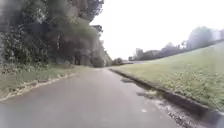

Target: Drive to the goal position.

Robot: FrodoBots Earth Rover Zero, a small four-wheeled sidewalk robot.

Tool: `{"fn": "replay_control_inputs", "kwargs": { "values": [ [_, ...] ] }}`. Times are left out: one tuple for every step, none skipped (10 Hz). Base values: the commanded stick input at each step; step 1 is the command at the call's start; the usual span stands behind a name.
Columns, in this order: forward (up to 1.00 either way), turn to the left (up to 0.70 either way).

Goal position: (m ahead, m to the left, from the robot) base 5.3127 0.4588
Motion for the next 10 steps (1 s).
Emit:
{"fn": "replay_control_inputs", "kwargs": {
  "values": [
    [0.85, 0.07],
    [0.85, 0.04],
    [0.85, 0.03],
    [0.85, 0.03],
    [0.85, 0.03],
    [0.85, 0.02],
    [0.85, 0.02],
    [0.85, 0.02],
    [0.85, 0.02],
    [0.85, 0.01]
  ]
}}
